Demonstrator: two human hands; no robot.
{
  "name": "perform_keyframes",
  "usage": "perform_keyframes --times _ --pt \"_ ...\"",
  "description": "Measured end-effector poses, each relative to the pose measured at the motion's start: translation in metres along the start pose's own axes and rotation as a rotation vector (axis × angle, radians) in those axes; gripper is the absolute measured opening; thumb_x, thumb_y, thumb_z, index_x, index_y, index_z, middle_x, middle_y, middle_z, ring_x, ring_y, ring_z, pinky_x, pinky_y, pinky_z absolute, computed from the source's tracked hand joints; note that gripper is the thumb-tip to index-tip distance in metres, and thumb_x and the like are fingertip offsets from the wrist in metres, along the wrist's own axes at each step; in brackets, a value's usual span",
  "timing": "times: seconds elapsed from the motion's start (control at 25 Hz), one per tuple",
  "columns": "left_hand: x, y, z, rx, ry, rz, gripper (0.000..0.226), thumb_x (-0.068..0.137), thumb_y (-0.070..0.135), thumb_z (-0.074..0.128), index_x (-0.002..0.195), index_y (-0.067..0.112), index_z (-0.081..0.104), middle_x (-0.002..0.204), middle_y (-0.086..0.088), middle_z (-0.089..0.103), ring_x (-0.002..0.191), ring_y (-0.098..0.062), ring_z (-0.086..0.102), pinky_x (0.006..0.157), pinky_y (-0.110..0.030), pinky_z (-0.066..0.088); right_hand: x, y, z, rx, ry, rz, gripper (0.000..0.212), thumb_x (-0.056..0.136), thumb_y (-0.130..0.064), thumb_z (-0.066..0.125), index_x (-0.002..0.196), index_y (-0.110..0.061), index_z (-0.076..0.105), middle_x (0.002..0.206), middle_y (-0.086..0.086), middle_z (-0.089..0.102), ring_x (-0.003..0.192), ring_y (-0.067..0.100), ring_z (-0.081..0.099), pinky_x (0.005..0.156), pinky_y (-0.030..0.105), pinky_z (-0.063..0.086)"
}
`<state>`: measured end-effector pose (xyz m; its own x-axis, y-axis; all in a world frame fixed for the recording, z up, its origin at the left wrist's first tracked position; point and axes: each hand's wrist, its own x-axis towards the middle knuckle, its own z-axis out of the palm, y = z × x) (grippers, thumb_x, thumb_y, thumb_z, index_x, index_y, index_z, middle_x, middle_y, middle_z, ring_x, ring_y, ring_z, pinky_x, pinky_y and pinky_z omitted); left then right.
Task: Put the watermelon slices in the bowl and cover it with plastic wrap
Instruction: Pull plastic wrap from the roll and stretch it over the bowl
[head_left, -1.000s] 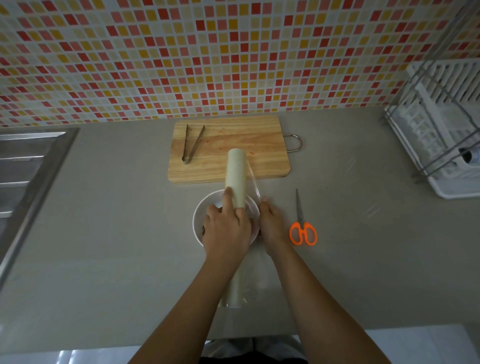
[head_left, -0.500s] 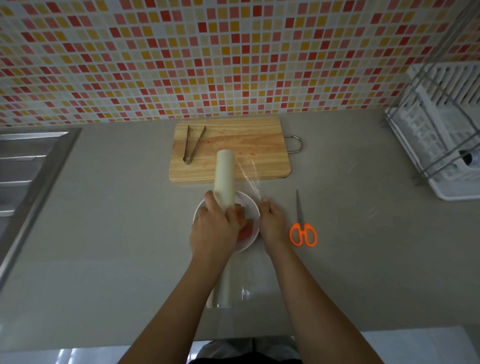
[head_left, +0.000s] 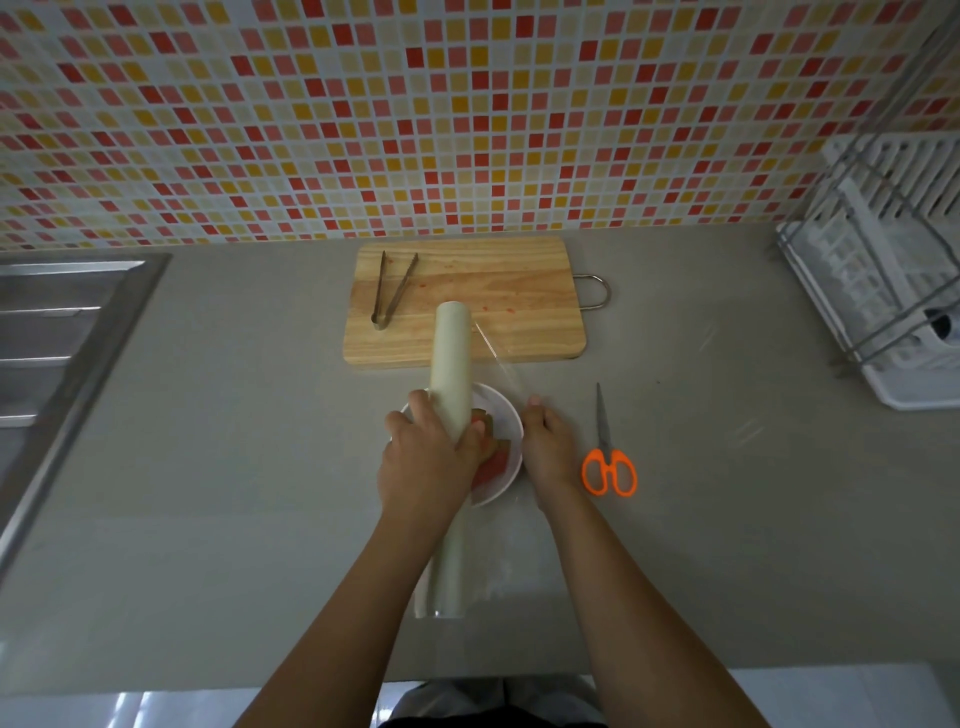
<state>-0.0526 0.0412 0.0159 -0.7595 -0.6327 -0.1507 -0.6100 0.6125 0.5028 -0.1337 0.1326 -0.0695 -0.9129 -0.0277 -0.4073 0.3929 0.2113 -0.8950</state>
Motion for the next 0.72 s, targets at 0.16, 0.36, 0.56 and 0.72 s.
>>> perform_keyframes --times 0.16,0.36,0.56,0.72 --pt "0.001 -0.006 0.001 -0.105 -0.007 -0.068 0.064 0.08 0.058 0.057 0.124 0.015 0.041 0.112 -0.016 0.053 0.101 -0.038 0.057 0.076 -0.039 0.042 0.001 -0.002 -0.001 0.01 -0.043 0.04 0.04 0.097 -0.039 0.035 0.082 -0.014 0.063 0.088 0.009 0.066 0.09 0.024 0.061 0.084 0.038 0.046" --pt "0.004 -0.015 -0.001 -0.209 0.026 -0.058 0.05 0.092 0.045 0.046 0.126 0.008 0.044 0.115 -0.018 0.06 0.103 -0.036 0.057 0.077 -0.035 0.037 -0.001 -0.001 0.0 0.041 -0.018 0.043 0.039 0.097 -0.039 0.036 0.073 -0.018 0.058 0.075 -0.002 0.062 0.085 0.021 0.059 0.082 0.037 0.046" --pt "0.002 -0.01 0.002 -0.181 0.03 0.018 0.044 0.098 0.035 0.025 0.141 0.023 0.022 0.114 -0.022 0.059 0.097 -0.041 0.058 0.079 -0.043 0.044 -0.001 -0.001 0.0 -0.006 0.011 0.003 0.044 0.097 -0.037 0.035 0.087 -0.005 0.064 0.083 0.009 0.065 0.086 0.024 0.06 0.083 0.04 0.047" --pt "-0.001 -0.014 0.01 -0.013 -0.046 0.078 0.064 0.092 0.057 0.029 0.147 0.03 0.011 0.132 -0.02 0.044 0.104 -0.038 0.052 0.077 -0.036 0.035 0.0 0.0 -0.001 -0.075 0.018 -0.043 0.048 0.097 -0.034 0.034 0.084 0.004 0.061 0.089 0.021 0.067 0.082 0.026 0.059 0.08 0.041 0.048"
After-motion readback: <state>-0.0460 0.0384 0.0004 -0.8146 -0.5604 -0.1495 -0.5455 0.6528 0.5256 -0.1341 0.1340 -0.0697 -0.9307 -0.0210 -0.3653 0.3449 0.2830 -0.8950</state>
